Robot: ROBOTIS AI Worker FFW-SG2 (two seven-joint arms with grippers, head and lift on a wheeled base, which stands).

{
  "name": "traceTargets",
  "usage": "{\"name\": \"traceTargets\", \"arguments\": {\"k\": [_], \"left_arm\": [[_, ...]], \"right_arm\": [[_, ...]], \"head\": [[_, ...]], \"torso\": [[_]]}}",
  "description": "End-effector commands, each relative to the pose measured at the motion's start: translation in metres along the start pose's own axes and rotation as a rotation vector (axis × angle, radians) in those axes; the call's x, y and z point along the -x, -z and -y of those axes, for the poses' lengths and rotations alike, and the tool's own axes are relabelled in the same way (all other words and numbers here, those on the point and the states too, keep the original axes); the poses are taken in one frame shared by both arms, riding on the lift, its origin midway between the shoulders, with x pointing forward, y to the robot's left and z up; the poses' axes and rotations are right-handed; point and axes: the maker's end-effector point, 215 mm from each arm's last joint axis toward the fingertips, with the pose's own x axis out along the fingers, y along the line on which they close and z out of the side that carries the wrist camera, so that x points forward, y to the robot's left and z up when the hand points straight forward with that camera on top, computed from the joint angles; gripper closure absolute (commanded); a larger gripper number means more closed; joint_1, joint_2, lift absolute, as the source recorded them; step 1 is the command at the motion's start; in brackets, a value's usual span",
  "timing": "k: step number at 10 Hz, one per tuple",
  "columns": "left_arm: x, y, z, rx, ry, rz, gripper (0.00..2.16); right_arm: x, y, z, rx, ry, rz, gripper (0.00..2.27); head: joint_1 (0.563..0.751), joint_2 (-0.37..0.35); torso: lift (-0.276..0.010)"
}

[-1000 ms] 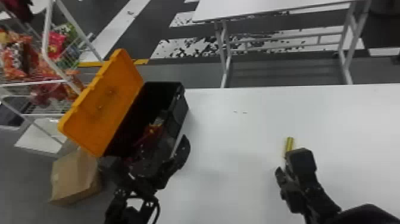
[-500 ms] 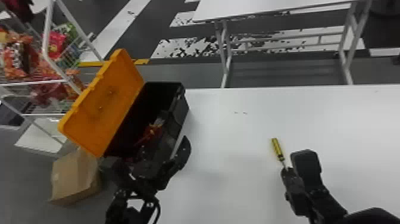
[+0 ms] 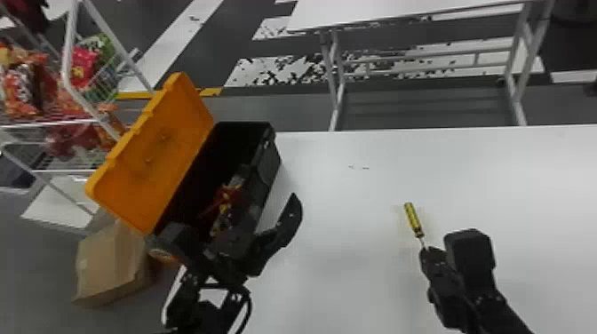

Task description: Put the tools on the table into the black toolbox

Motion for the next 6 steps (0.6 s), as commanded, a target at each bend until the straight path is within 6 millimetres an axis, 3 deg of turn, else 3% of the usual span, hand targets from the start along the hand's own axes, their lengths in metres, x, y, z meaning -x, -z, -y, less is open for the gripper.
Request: {"name": "traceTargets", "arguments": {"k": [1,4,6], "left_arm": [[-0.005,0.000,0.019,0.015,0.046,-0.008,0.05],[-0.010,0.037,0.055,0.153,0.175,-0.144,0.06],[-0.011,0.056,0.075,0.237,0.218,-0.221,0.06]], "right_arm": [[0.009,-0.013,-0.007,0.005,-0.008,0.050,2.24],[0.031,-0.046,-0.037,0.022,-0.064,0.181,2.24],[0.043,-0.057,-0.050,0.015,-0.088,0.223,2.24]], "head": [[0.695,0.350],[0.695,0.350],[0.695,0.350]], "torso": [[-0.075],[-0.075],[-0.075]]}}
